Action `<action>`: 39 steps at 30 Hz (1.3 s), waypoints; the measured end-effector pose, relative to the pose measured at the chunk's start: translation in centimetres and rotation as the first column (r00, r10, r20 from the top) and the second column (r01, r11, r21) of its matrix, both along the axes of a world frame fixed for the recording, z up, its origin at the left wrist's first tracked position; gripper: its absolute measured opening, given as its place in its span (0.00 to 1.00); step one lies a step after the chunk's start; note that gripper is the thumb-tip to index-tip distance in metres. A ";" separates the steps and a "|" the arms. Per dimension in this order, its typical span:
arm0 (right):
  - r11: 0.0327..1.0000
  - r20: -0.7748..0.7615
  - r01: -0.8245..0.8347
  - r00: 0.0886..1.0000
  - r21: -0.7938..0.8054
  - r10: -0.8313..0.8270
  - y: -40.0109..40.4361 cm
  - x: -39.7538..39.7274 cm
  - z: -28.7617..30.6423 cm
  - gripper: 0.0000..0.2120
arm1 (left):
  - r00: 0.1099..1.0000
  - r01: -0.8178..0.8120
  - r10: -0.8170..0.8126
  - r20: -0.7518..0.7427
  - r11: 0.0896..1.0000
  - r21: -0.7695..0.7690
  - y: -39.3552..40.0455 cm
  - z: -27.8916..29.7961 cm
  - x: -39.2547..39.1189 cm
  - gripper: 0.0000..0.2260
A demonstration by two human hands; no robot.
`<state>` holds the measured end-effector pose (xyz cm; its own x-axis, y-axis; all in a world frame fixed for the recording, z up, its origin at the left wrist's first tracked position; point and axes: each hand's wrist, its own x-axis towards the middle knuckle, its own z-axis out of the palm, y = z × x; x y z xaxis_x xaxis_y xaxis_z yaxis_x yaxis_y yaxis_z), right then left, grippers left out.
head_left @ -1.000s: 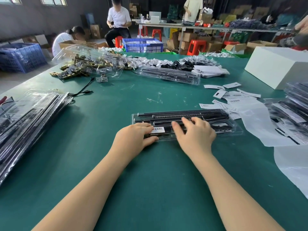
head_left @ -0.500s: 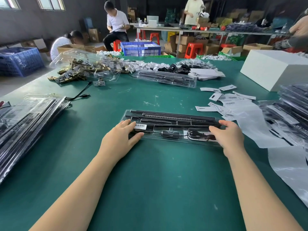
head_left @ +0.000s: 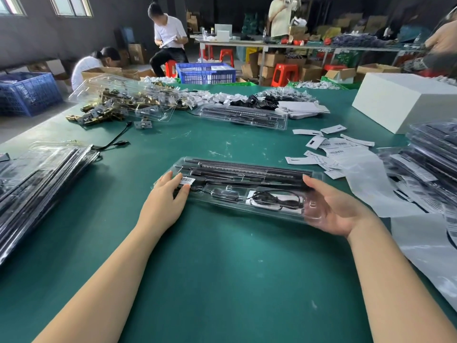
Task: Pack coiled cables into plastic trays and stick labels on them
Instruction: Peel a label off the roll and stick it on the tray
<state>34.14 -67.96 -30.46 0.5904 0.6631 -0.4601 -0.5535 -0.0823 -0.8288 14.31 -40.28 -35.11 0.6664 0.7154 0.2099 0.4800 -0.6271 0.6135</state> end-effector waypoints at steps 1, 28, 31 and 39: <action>1.000 -0.001 -0.018 1.000 -0.009 0.018 0.2 -0.3 0.1 0.12 | 1.000 -0.008 0.008 0.006 1.000 -0.007 0.0 0.0 0.1 0.22; 0.978 0.802 0.168 -0.597 0.126 0.000 8.1 -9.1 -3.1 0.26 | 0.772 0.504 0.301 0.560 0.247 -0.828 -2.0 2.5 0.4 0.24; 0.921 0.982 0.372 0.093 0.117 -0.162 8.5 -9.4 -3.0 0.28 | 0.741 0.517 0.364 0.565 0.228 -0.825 -1.9 2.5 0.8 0.20; 0.954 0.022 0.296 0.954 0.056 -0.298 9.3 -9.2 -2.2 0.10 | 0.761 0.453 0.174 0.625 0.545 -0.705 -3.4 1.7 0.8 0.18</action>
<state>24.98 -58.68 -32.62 0.7771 0.4781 -0.4093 -0.5214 0.1249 -0.8441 15.08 -43.65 -33.41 0.7344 0.6785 -0.0174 -0.2034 0.2445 0.9481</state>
